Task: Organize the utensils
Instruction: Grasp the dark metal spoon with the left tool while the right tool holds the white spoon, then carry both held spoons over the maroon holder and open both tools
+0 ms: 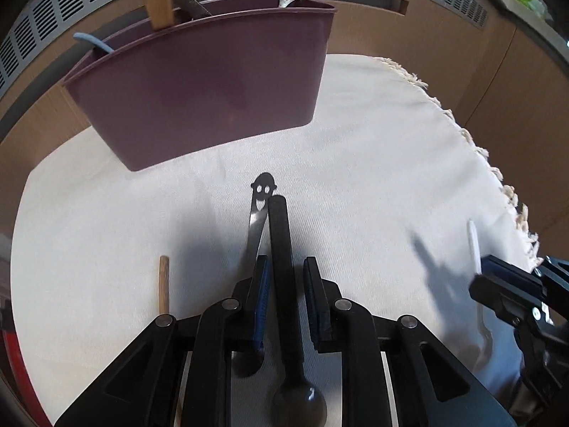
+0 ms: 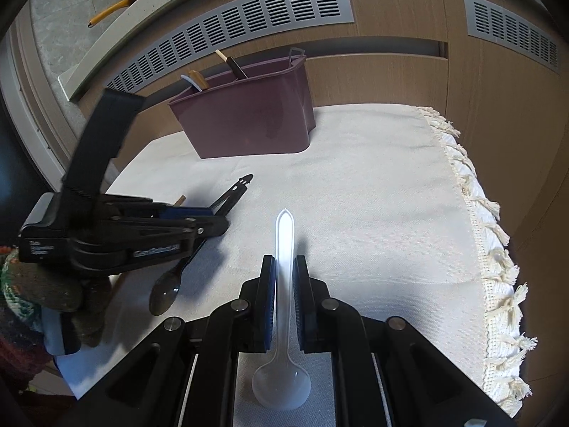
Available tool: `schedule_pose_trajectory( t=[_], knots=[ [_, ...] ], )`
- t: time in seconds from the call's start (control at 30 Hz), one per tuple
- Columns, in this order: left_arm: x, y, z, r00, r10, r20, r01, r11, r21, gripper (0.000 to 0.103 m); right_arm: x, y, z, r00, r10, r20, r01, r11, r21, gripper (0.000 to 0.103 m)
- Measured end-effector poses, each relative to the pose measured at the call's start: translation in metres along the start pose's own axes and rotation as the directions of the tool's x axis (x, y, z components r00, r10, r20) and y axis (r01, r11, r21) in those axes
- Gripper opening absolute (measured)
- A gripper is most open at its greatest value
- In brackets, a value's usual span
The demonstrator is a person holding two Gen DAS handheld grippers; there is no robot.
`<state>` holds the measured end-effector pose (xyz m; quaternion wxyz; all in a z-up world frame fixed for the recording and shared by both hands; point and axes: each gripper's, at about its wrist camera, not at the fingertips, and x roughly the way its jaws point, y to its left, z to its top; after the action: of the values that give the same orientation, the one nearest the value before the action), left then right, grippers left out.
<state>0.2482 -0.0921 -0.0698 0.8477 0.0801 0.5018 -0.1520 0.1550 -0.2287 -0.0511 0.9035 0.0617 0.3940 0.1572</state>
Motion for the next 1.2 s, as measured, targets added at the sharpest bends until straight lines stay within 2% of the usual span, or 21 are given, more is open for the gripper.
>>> schedule_pose_trajectory(
  t=[0.2, 0.43, 0.5, 0.6, 0.67, 0.73, 0.9, 1.03, 1.2],
  knots=[
    [0.004, -0.002, 0.005, 1.0, 0.013, -0.019, -0.013, 1.0, -0.001, 0.02, 0.0, 0.0, -0.001, 1.0, -0.006, 0.003, 0.006, 1.0, -0.001, 0.01],
    [0.008, 0.01, 0.011, 0.997, -0.063, -0.036, 0.06, 0.995, -0.083, 0.019, 0.0, 0.001, 0.0, 1.0, 0.0, 0.011, 0.0, 1.0, 0.004, 0.01],
    [0.007, 0.016, 0.008, 0.997, -0.078, -0.01, 0.076, 0.99, -0.121, 0.012, -0.001, -0.001, 0.0, 1.0, 0.009, 0.014, -0.009, 1.0, 0.013, 0.01],
    [0.001, 0.02, 0.0, 0.994, -0.105, 0.033, 0.109, 0.982, -0.151, 0.012, -0.002, -0.003, 0.0, 1.0, 0.026, 0.014, -0.027, 0.999, 0.028, 0.01],
    [-0.005, 0.024, -0.007, 0.987, -0.154, 0.054, 0.161, 0.969, -0.185, 0.012, -0.004, -0.004, 0.0, 0.999, 0.037, 0.011, -0.037, 0.999, 0.037, 0.01],
    [-0.016, 0.027, -0.013, 0.981, -0.173, 0.089, 0.188, 0.96, -0.205, 0.012, -0.006, -0.004, 0.0, 0.999, 0.032, 0.012, -0.033, 0.999, 0.036, 0.01],
    [-0.059, 0.032, -0.026, 0.966, -0.167, 0.198, 0.207, 0.956, -0.207, 0.012, -0.012, -0.003, 0.003, 0.999, 0.026, 0.028, -0.027, 0.999, 0.036, 0.01],
    [-0.094, 0.034, -0.035, 0.949, -0.148, 0.277, 0.202, 0.963, -0.179, 0.012, -0.018, 0.004, 0.004, 0.999, 0.02, 0.045, -0.021, 1.0, 0.012, 0.01],
    [-0.117, 0.036, -0.045, 0.936, -0.159, 0.315, 0.22, 0.961, -0.169, 0.012, -0.022, 0.012, 0.006, 0.998, 0.009, 0.057, -0.009, 1.0, -0.013, 0.01]
  ],
)
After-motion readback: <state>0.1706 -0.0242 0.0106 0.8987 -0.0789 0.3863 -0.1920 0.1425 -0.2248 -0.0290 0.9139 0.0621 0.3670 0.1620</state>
